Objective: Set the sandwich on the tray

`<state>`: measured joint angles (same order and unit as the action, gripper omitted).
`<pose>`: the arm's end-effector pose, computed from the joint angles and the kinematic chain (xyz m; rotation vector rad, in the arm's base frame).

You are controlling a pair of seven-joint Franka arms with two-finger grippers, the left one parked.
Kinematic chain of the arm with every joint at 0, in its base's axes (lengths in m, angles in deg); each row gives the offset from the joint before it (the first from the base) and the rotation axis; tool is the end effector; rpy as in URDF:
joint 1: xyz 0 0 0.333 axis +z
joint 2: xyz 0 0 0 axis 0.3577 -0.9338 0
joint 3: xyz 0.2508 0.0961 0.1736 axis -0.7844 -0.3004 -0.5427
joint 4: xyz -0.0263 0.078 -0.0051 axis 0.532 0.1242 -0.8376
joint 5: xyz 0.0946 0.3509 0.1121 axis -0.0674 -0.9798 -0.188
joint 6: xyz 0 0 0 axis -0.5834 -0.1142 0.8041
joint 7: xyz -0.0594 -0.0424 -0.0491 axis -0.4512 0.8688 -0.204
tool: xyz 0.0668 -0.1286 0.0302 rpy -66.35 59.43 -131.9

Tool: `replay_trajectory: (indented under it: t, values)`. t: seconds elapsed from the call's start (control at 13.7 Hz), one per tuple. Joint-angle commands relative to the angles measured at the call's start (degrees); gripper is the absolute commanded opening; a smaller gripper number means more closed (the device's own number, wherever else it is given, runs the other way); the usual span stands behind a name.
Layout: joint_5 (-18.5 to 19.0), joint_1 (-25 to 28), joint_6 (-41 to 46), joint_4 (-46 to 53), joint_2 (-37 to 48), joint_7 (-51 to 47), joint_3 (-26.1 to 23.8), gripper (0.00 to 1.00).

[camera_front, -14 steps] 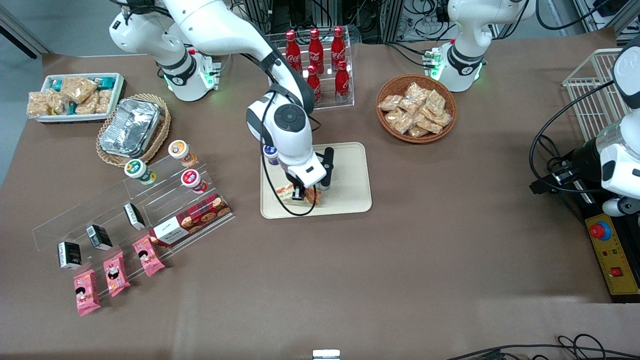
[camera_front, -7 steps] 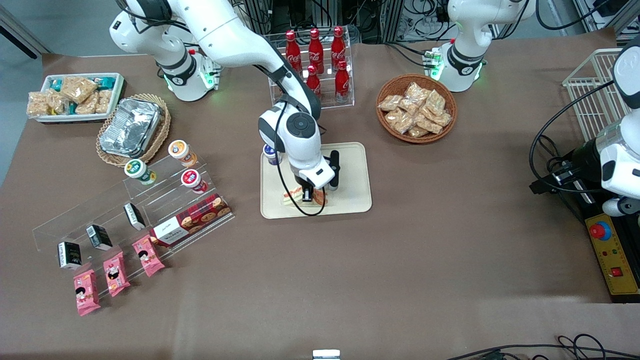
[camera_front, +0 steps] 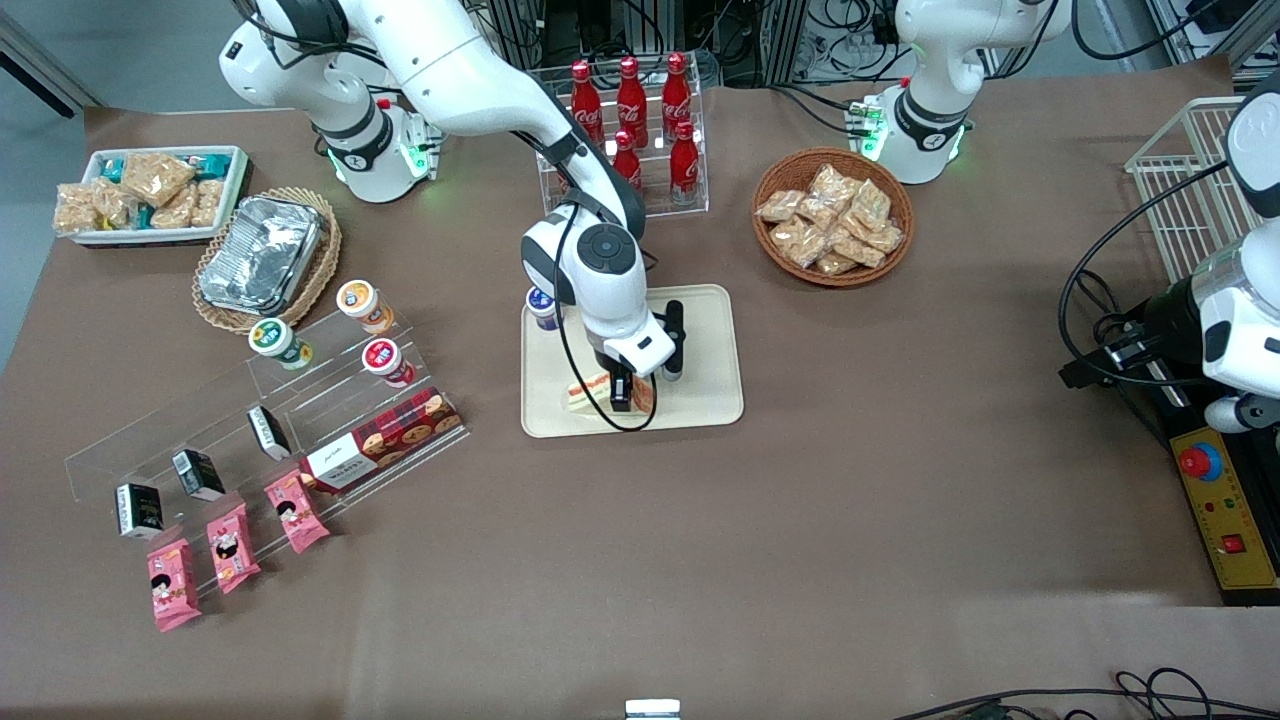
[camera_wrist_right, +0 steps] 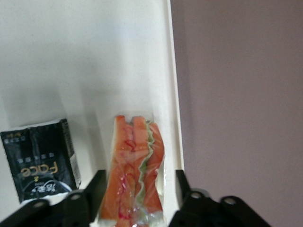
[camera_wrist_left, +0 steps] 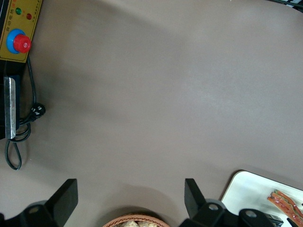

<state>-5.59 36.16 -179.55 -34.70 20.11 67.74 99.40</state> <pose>0.4863 0.4812 0.2069 2.2096 2.0625 0.1902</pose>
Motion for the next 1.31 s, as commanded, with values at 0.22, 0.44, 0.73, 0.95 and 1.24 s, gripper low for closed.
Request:
replay_trajectory:
  t: [0.22,0.44,0.73,0.95,1.24]
  values:
    - [-1.23,-1.48,5.57,0.97,5.36,0.55,0.49,1.00]
    - [-0.53,-2.70,18.14,1.06,11.78,1.08,3.90,1.00]
    - [-1.14,-6.13,26.33,1.06,19.69,-0.85,7.17,1.00]
    - [-0.88,-11.04,38.26,1.06,27.68,-5.05,7.61,1.00]
    - [2.54,-15.27,52.68,0.97,33.94,-13.75,7.53,1.00]
